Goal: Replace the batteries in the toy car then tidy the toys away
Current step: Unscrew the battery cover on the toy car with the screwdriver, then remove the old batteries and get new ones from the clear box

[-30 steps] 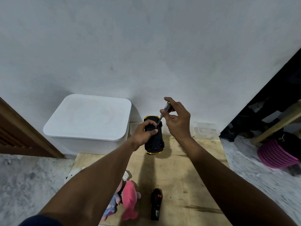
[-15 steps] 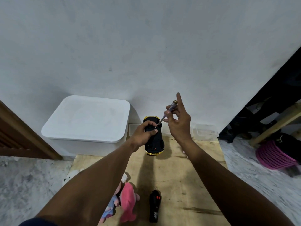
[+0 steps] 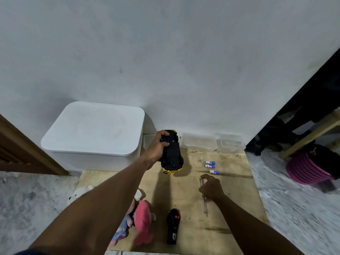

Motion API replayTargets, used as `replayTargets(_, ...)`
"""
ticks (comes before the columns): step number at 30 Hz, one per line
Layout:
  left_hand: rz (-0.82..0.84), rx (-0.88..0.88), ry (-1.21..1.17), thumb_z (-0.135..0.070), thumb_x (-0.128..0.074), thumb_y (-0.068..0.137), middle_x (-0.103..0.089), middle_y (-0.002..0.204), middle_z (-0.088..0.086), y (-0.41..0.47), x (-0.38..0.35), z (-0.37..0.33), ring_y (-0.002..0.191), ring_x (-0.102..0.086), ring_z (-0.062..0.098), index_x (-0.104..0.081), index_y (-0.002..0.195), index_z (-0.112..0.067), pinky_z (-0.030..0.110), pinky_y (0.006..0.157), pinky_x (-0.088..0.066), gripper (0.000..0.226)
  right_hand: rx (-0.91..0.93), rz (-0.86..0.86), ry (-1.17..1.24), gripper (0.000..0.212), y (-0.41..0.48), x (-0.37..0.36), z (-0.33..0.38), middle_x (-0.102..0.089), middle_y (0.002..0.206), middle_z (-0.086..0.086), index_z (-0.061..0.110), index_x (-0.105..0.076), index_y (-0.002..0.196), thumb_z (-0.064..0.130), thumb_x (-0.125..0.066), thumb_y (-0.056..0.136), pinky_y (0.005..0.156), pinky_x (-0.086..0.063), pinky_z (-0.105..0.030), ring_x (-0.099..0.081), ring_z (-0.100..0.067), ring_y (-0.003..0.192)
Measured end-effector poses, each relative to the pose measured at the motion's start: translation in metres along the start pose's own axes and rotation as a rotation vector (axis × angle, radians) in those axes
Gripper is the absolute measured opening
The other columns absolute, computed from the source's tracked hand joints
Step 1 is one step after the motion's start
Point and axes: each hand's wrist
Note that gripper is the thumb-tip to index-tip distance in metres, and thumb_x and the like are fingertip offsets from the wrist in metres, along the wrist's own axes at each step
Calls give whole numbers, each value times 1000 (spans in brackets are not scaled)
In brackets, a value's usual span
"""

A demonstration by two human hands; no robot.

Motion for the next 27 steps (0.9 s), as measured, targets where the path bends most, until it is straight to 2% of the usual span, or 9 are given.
replayTargets(3, 5, 17, 23, -2, -38, 100, -56, 108, -8, -2, 1, 7, 86, -60, 17, -47, 126, -25, 35, 69, -53, 35, 2, 12, -48, 55, -4, -12, -8, -68, 119, -11, 10, -61, 128, 5, -74, 74, 82, -45, -22, -66, -26, 102)
replayTargets(6, 12, 28, 40, -1, -40, 100, -56, 110, -7, -4, 3, 12, 87, -60, 20, -47, 127, -26, 38, 71, -54, 37, -12, 33, -50, 59, -3, -16, -10, -68, 117, -11, 11, -59, 130, 6, -77, 75, 77, -46, -22, -66, -23, 95)
replayTargets(9, 11, 35, 45, -4, -40, 100, -57, 112, -3, -6, 3, 12, 84, -59, 21, -50, 123, -27, 35, 67, -52, 34, -25, 3, -34, 68, 0, -8, -3, -69, 116, -11, 14, -53, 136, 23, -82, 76, 85, -53, -31, -67, -24, 99)
replayTargets(11, 18, 37, 45, -9, -35, 100, -58, 110, -1, -7, 4, 9, 80, -58, 22, -52, 119, -27, 32, 64, -49, 31, 57, -97, 42, 57, 2, 7, 16, -70, 111, -7, 16, -57, 132, 29, -79, 81, 83, -53, -31, -66, -20, 98)
replayTargets(14, 37, 33, 46, -9, -26, 96, -56, 110, 3, -8, 3, 6, 76, -53, 25, -55, 120, -25, 31, 62, -48, 40, 267, -321, 310, 24, -1, 39, 68, -71, 100, -1, 21, -68, 110, 18, -72, 87, 80, -55, -32, -65, -12, 87)
replayTargets(17, 44, 23, 55, -1, -25, 90, -55, 112, 2, -11, -1, 2, 78, -53, 27, -56, 121, -22, 32, 63, -50, 49, 513, -376, 408, 18, -11, 62, 118, -67, 96, 8, 24, -70, 103, 13, -68, 89, 81, -56, -32, -63, -3, 87)
replayTargets(19, 59, 5, 66, 0, -25, 88, -58, 111, 4, -15, -4, -1, 81, -55, 28, -58, 120, -23, 34, 64, -52, 51, 603, -311, 301, 21, -20, 69, 139, -63, 103, 11, 29, -69, 111, 22, -65, 91, 82, -53, -27, -59, -3, 97)
replayTargets(22, 75, -13, 64, -1, -27, 87, -62, 108, 5, -18, -7, -7, 84, -56, 28, -60, 117, -26, 37, 68, -53, 51, 594, -228, 13, 31, -25, 72, 152, -54, 113, 12, 36, -63, 124, 34, -57, 94, 82, -48, -28, -48, -6, 111)
replayTargets(27, 67, -20, 56, -1, -31, 86, -63, 108, 3, -19, -6, -10, 86, -56, 26, -60, 116, -26, 40, 72, -51, 49, 576, -215, -30, 19, -26, 74, 160, -57, 112, 10, 33, -65, 110, 34, -61, 92, 84, -50, -37, -49, -13, 112)
Point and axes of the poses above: each hand's wrist, its own y-axis towards the middle knuckle, its own x-axis out of the back of the hand, z = x × y
